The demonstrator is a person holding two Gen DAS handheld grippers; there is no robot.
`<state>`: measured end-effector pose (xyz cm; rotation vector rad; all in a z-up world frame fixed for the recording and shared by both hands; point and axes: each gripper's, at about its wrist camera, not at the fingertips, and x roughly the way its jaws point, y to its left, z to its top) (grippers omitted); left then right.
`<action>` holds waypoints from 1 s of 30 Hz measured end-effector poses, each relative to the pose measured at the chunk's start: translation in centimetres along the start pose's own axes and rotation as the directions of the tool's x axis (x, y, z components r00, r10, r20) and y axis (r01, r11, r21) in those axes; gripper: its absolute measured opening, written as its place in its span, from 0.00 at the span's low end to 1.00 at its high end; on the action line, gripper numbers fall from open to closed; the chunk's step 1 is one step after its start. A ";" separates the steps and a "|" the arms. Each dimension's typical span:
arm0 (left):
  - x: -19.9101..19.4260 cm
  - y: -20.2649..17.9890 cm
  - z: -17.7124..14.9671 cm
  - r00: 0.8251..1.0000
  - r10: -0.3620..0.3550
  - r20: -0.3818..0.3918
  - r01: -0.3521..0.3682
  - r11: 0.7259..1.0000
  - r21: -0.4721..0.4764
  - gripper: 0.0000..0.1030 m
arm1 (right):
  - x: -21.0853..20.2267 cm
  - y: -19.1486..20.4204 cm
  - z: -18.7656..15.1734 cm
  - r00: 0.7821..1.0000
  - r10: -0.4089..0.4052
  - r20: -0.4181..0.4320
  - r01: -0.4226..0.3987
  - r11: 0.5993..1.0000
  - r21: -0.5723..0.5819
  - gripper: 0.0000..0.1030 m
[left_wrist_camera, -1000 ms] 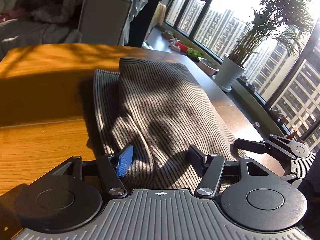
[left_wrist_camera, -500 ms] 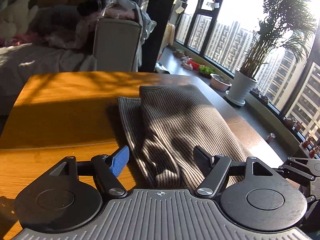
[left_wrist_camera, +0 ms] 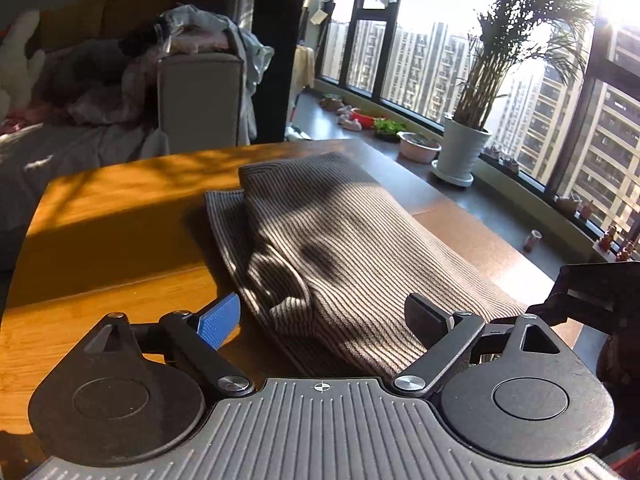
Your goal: Fold clothes
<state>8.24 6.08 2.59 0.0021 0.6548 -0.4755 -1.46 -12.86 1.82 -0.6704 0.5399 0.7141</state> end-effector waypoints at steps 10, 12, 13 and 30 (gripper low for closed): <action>-0.1 -0.8 -0.3 1.000 -0.011 -0.018 0.012 1.000 0.023 0.93 | 1.0 -0.2 0.4 1.000 0.001 -0.029 -0.002 1.000 -0.025 0.66; -0.2 -1.0 -0.4 1.000 -0.011 -0.018 0.012 0.999 0.032 0.94 | 1.2 -0.8 0.6 1.000 -0.009 -0.030 0.010 1.000 0.030 0.59; -0.3 -1.0 -0.4 1.000 -0.011 -0.018 0.012 0.999 0.037 0.94 | 1.3 -1.2 0.7 0.999 -0.013 -0.030 0.015 0.998 0.061 0.57; -1.5 -2.9 -1.5 0.994 -0.079 -0.073 0.091 0.980 0.179 0.98 | 1.7 -6.5 0.4 0.993 0.118 -0.019 -0.096 0.882 0.460 0.51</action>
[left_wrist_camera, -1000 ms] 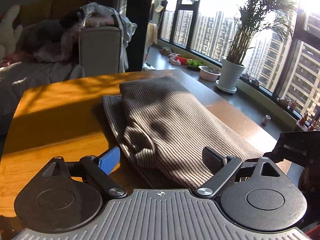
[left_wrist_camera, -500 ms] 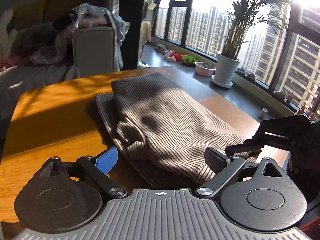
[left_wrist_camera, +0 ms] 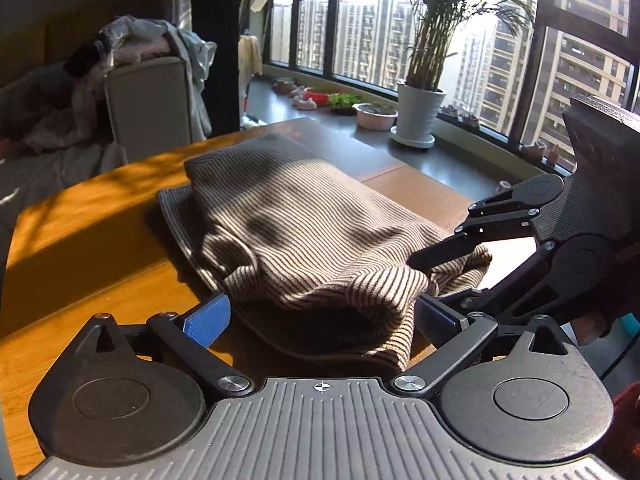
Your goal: Fold clothes
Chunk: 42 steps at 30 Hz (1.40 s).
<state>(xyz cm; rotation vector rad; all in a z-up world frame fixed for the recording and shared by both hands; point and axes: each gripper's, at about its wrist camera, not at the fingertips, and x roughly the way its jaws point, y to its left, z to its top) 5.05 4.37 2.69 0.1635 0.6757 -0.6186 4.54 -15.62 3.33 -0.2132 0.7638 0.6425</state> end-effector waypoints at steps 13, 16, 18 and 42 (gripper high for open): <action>3.4 -1.8 -0.9 0.994 0.070 -0.085 -0.057 0.987 0.151 0.99 | -0.5 -0.7 -0.1 0.999 0.036 0.029 -0.037 0.998 0.053 0.51; 4.4 -2.1 -1.0 0.991 0.103 -0.091 -0.084 0.978 0.190 0.99 | -1.5 -0.2 -0.5 0.998 0.016 0.056 -0.017 1.000 0.024 0.52; 4.5 -1.6 -0.9 0.991 0.096 -0.091 -0.080 0.983 0.164 1.00 | -2.6 1.0 -1.2 0.993 -0.050 0.104 0.058 0.996 -0.073 0.58; 5.1 6.5 5.5 0.996 -0.078 0.047 0.086 0.972 -0.217 0.87 | -7.2 5.3 -1.1 0.982 -0.158 0.106 0.189 0.753 -0.630 0.34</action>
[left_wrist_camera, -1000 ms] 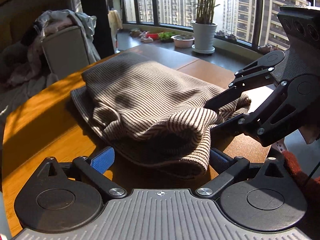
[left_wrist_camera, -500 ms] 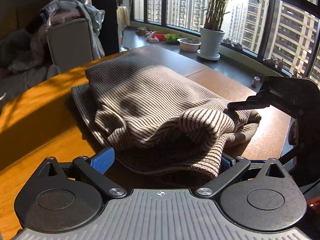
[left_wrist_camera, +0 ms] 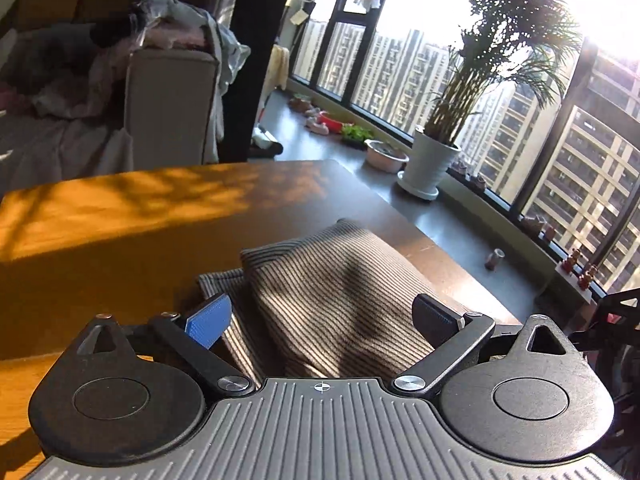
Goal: Fold clothes
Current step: 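Fold the hem over the body with the right gripper toward the left gripper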
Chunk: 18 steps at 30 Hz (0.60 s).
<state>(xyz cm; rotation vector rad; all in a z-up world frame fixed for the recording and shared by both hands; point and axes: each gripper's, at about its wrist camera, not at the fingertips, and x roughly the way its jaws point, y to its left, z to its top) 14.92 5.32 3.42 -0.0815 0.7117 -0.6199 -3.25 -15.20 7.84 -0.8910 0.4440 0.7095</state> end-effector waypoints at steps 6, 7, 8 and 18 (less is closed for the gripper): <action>5.6 0.1 -1.3 0.991 -0.015 -0.135 0.023 0.998 0.063 0.67 | -2.8 -5.9 3.7 0.986 0.155 0.066 -0.149 0.985 -0.091 0.35; 5.5 0.3 -1.4 0.991 -0.016 -0.131 0.024 0.998 0.062 0.66 | -1.8 -7.2 3.9 0.985 0.159 0.070 -0.153 0.985 -0.083 0.35; 5.6 0.5 -1.5 0.991 -0.014 -0.132 0.022 0.998 0.058 0.66 | -0.2 -8.6 4.1 0.983 0.169 0.070 -0.165 0.984 -0.062 0.35; 4.3 2.6 -1.4 0.992 0.036 -0.124 -0.028 0.997 0.066 0.57 | 13.3 -13.1 0.8 0.936 0.344 0.067 -0.351 0.924 0.152 0.45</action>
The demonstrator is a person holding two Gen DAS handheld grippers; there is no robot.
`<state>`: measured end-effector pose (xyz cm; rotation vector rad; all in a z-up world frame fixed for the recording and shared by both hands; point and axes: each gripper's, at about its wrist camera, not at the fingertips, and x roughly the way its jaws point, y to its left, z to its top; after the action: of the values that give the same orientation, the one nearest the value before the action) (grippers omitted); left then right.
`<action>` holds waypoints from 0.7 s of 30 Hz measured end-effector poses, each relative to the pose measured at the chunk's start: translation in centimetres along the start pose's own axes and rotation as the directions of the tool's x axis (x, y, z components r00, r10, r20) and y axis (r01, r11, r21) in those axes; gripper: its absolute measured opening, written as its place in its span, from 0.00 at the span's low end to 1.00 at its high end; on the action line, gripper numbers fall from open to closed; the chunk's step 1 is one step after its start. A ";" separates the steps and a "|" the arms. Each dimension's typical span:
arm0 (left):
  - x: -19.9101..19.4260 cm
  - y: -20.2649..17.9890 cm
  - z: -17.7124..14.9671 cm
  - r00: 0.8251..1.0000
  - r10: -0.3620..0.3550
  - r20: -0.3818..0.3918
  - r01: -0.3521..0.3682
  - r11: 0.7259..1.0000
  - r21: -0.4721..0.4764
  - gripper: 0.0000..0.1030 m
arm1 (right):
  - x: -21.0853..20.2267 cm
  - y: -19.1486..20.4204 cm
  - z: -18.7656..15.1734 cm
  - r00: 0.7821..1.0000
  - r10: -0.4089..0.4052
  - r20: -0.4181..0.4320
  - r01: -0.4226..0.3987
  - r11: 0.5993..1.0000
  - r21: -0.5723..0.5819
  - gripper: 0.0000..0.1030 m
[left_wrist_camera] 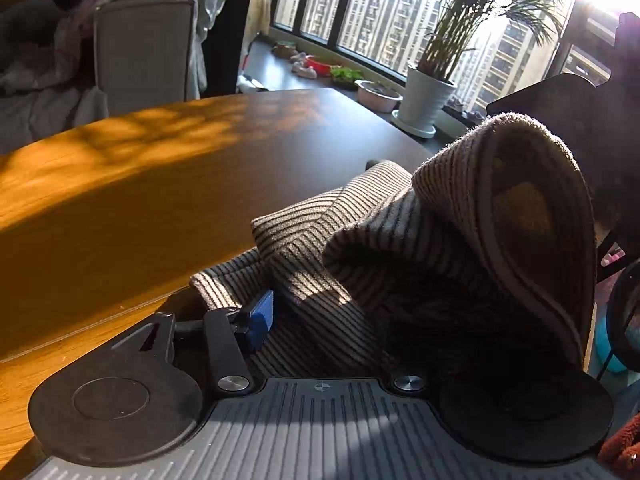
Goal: Fold clothes
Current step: 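Fold the hem over the body with the right gripper toward the left gripper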
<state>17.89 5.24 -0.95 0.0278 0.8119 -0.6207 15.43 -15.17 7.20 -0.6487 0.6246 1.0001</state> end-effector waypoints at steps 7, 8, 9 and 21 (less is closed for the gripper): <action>-5.1 2.7 0.6 0.993 0.075 0.089 -0.070 0.996 -0.056 0.69 | 0.8 -1.9 -0.6 0.996 -0.033 0.085 0.026 0.997 0.077 0.48; -5.9 2.7 0.8 0.991 0.075 0.108 -0.069 0.996 -0.058 0.71 | 1.1 -2.2 -0.6 0.995 -0.041 0.094 0.031 0.994 0.100 0.51; -6.8 2.7 1.1 0.989 0.057 0.136 -0.049 0.997 -0.062 0.76 | 1.4 -2.6 -0.8 0.994 -0.049 0.097 0.036 0.991 0.133 0.60; -5.7 -1.2 1.6 0.985 -0.063 0.161 0.056 0.997 0.045 0.88 | 1.6 -4.9 -4.4 0.963 -0.192 0.187 0.083 0.877 0.474 0.73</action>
<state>15.39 6.71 4.33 -0.0102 0.6445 -0.6868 19.74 -19.42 4.14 -0.1460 0.5753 0.7379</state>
